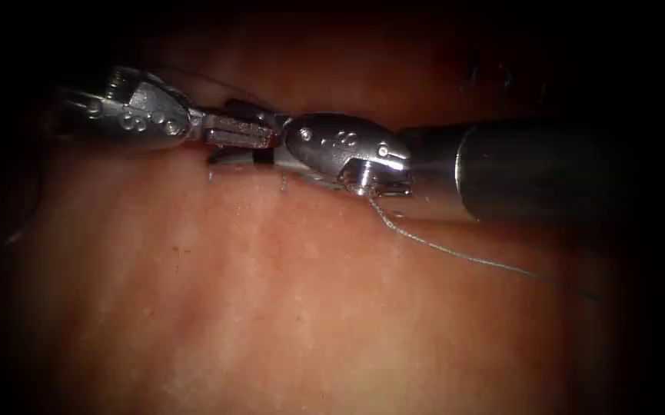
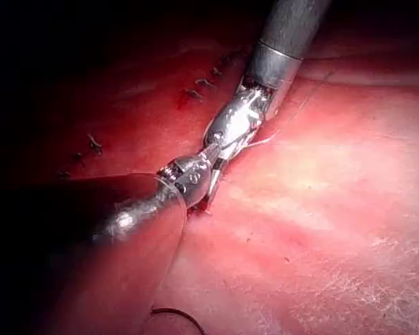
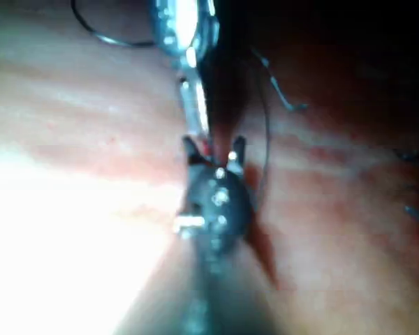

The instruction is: Wound Closure

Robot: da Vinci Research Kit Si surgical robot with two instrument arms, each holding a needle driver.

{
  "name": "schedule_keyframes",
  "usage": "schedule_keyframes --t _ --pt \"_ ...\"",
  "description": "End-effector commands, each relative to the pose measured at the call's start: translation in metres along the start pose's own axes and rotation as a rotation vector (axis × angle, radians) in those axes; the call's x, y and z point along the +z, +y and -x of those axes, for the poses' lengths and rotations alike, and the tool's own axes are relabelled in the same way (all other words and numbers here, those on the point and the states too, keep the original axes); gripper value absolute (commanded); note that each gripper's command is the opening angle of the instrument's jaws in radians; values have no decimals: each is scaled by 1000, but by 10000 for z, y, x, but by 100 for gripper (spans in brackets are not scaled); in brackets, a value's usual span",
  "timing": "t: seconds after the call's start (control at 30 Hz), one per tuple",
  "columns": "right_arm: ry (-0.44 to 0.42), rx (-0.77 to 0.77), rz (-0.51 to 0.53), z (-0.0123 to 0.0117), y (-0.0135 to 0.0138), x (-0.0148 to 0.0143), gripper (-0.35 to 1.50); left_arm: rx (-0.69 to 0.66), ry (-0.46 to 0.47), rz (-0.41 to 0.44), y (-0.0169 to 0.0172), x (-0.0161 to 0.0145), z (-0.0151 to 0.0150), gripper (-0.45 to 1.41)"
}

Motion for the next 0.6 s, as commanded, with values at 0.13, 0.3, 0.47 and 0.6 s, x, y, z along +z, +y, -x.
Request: schedule_keyframes --t 0.13,0.3,0.47,0.6 --pt "3 -4 1 2 4 13 136 1 1 -1 -5 5 -1 -45" --pt "-11 -10 -12 7 0 16 136 -2 3 -3 -6 3 -4 -45" --pt "-13 -14 -15 9 -3 19 138 -2 6 -1 -8 0 -3 -45" --pt "-13 -13 -21 8 -3 20 131 -5 10 -9 -8 1 -5 -45"
